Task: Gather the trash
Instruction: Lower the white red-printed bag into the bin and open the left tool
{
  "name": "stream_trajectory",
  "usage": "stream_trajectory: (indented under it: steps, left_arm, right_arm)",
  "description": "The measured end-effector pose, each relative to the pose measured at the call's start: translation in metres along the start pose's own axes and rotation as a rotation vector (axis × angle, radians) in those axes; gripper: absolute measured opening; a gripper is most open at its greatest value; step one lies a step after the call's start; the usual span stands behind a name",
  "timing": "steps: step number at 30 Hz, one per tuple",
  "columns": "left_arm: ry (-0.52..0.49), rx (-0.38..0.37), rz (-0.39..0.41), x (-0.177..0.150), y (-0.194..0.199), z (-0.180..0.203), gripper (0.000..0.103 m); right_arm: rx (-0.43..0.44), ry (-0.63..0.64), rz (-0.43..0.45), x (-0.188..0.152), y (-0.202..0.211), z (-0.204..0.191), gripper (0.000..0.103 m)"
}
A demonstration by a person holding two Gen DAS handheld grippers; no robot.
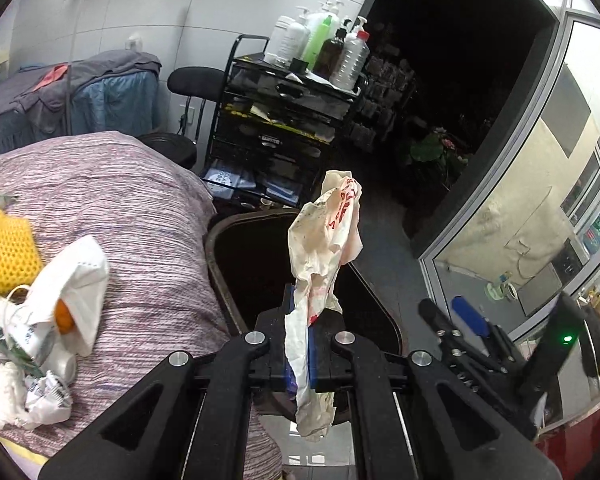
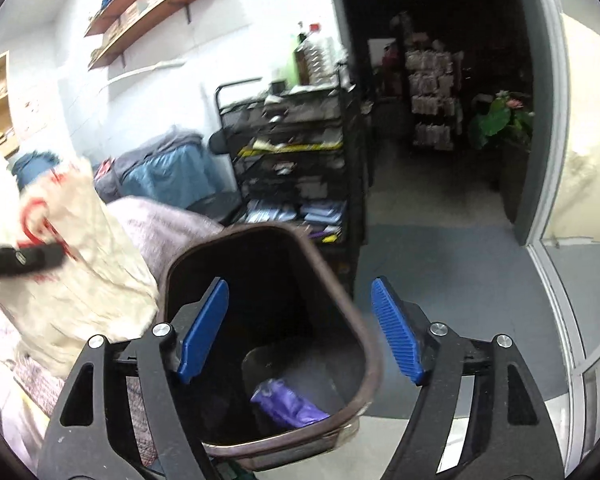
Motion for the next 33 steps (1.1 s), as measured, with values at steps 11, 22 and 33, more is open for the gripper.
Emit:
stream_trajectory:
  steps: [11,22,33]
  left_arm:
    - [-0.015,-0.005,-0.087,-0.002,-0.049,0.011,0.005]
    - [-0.035,0.021,-0.170,-0.013,-0.082,0.010,0.005]
    - [-0.077,0.075,-0.130,-0.011,-0.071,0.010,0.081]
  right_arm:
    - [-0.055,-0.052,0.028,0.015,0.010,0.036,0.075]
    - [-0.074,-0.071,0.040,0.018,0.017,0.047,0.081]
    - [-0.076,-0.072,0.051,0.020,0.020,0.048,0.086]
Point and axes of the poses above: each gripper's, at about its wrist camera, not at the fingertips, and y roughly against the way its jaws point, z to its right, x to its top, the point moved 8 cm from there along -y, roughly the way its jaws point, and after that the axes turned 12 degrees about -x, right-handed, at the moved point
